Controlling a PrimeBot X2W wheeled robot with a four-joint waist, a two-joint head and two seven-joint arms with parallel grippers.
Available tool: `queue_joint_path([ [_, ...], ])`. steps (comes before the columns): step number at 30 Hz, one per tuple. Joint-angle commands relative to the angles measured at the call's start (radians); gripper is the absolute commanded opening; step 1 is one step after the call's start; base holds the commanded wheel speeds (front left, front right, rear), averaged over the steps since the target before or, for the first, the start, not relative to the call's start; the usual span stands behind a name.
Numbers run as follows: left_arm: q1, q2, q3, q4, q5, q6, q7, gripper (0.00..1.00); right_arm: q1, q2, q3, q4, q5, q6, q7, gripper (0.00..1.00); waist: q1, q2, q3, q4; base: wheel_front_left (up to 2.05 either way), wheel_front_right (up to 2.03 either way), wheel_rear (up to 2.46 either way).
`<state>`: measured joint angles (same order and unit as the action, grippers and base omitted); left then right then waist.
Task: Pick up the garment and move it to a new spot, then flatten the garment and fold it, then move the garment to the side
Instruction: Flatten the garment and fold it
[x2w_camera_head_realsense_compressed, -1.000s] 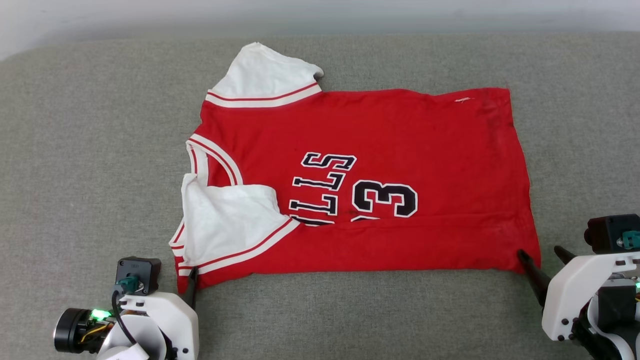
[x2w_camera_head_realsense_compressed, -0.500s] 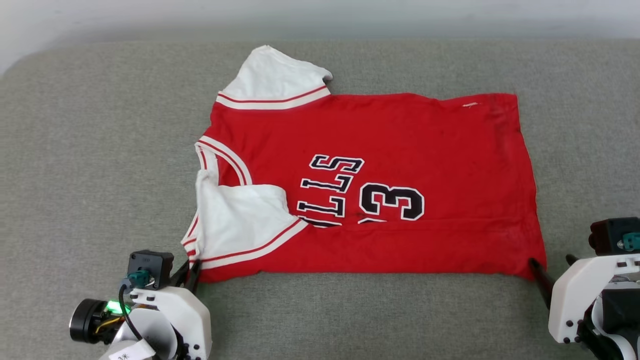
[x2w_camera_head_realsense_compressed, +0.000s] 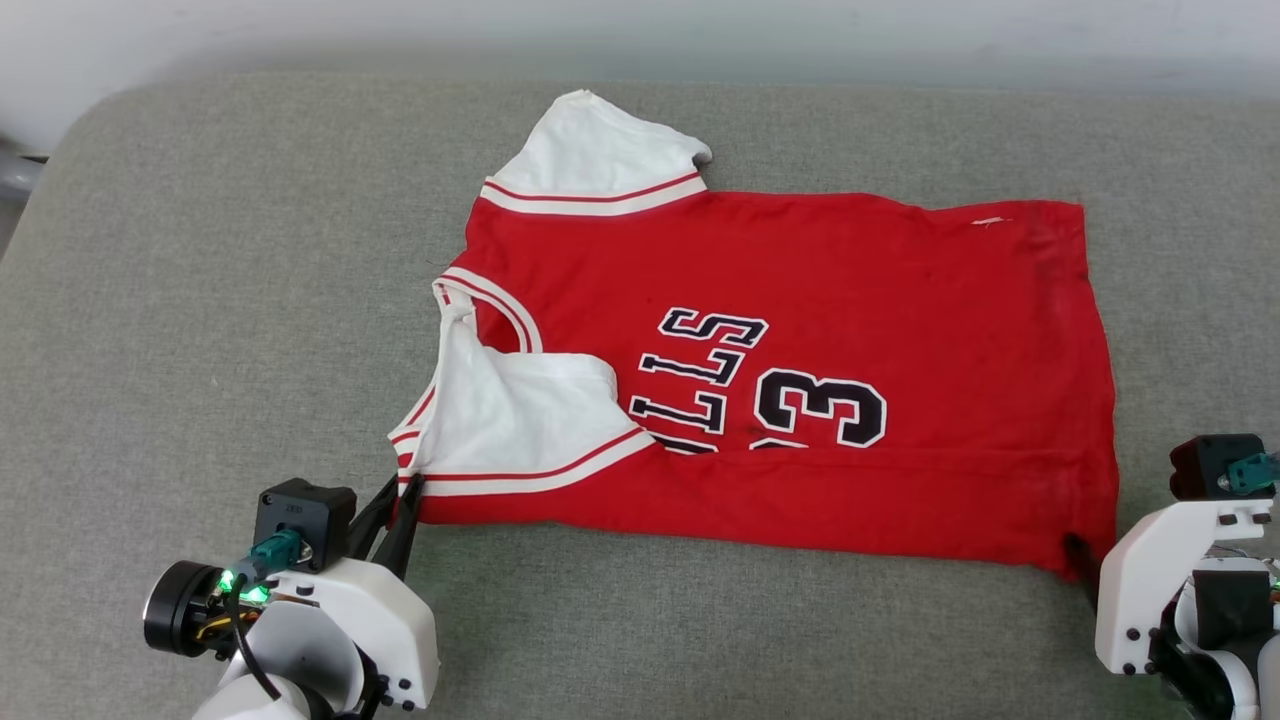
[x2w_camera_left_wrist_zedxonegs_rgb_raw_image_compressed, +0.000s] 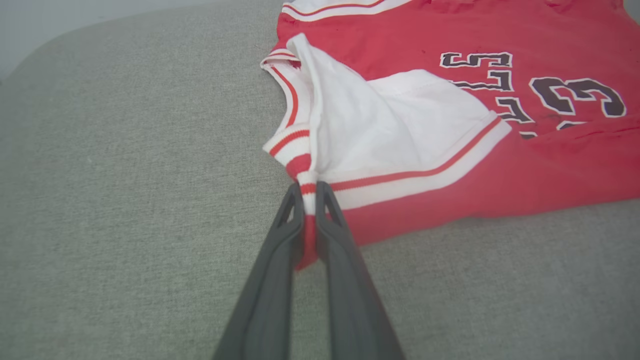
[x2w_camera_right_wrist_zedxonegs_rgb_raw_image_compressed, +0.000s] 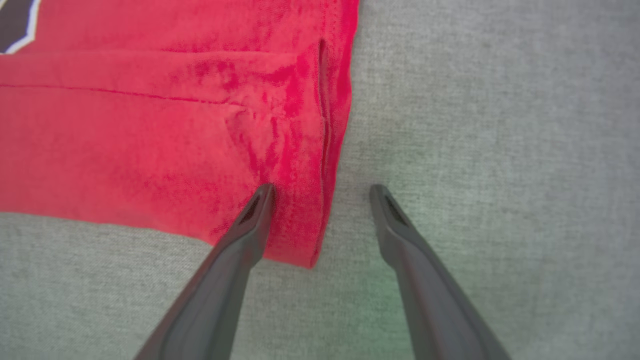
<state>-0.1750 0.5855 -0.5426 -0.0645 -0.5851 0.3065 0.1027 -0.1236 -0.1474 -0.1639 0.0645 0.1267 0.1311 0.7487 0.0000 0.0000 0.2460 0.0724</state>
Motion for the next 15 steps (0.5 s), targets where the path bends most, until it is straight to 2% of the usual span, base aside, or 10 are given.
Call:
queue_joint_path([
  [1, -0.005, 0.001, -0.001, -0.003, 0.002, -0.001, 0.002, 0.0, -0.003, 0.011, 0.002, 0.02, -0.01, -0.001, 0.003, 1.0, 0.0, 0.0, 0.005, 0.004, 0.0, 0.0, 0.0],
  [2, -0.005, 0.001, -0.003, -0.003, 0.002, -0.002, 0.003, 0.0, -0.003, 0.013, 0.005, 0.033, -0.011, -0.001, 0.01, 1.0, 0.0, 0.0, 0.008, 0.006, 0.0, 0.0, 0.0],
  [3, -0.005, 0.001, -0.005, -0.002, 0.002, -0.002, 0.002, 0.0, -0.001, 0.016, 0.009, 0.044, -0.009, -0.001, 0.017, 0.85, 0.0, 0.0, 0.01, 0.007, 0.0, 0.0, 0.0],
  [4, -0.005, 0.002, -0.006, 0.0, 0.004, -0.002, 0.002, 0.0, 0.001, 0.019, 0.014, 0.054, -0.004, -0.001, 0.024, 0.48, 0.0, 0.0, 0.012, 0.009, 0.0, 0.0, 0.0],
  [5, -0.006, 0.003, -0.008, 0.004, 0.005, -0.002, 0.002, 0.0, 0.003, 0.023, 0.016, 0.064, 0.003, -0.001, 0.028, 0.34, 0.0, 0.0, 0.013, 0.01, 0.0, 0.0, 0.0],
  [6, -0.007, 0.003, -0.009, 0.007, 0.006, -0.004, 0.002, 0.0, 0.005, 0.025, 0.017, 0.073, 0.006, -0.001, 0.032, 0.06, 0.0, 0.0, 0.014, 0.011, 0.0, 0.0, 0.0],
  [7, -0.008, 0.003, -0.01, 0.01, 0.006, -0.004, 0.002, 0.0, 0.008, 0.024, 0.018, 0.081, 0.008, -0.001, 0.037, 0.0, 0.0, 0.0, 0.013, 0.011, 0.0, 0.0, 0.0],
  [15, 0.012, 0.007, -0.019, 0.053, -0.008, -0.014, 0.007, 0.0, 0.005, -0.003, -0.009, 0.093, 0.016, -0.001, 0.013, 0.0, 0.0, 0.0, -0.024, 0.003, 0.0, 0.0, 0.0],
])
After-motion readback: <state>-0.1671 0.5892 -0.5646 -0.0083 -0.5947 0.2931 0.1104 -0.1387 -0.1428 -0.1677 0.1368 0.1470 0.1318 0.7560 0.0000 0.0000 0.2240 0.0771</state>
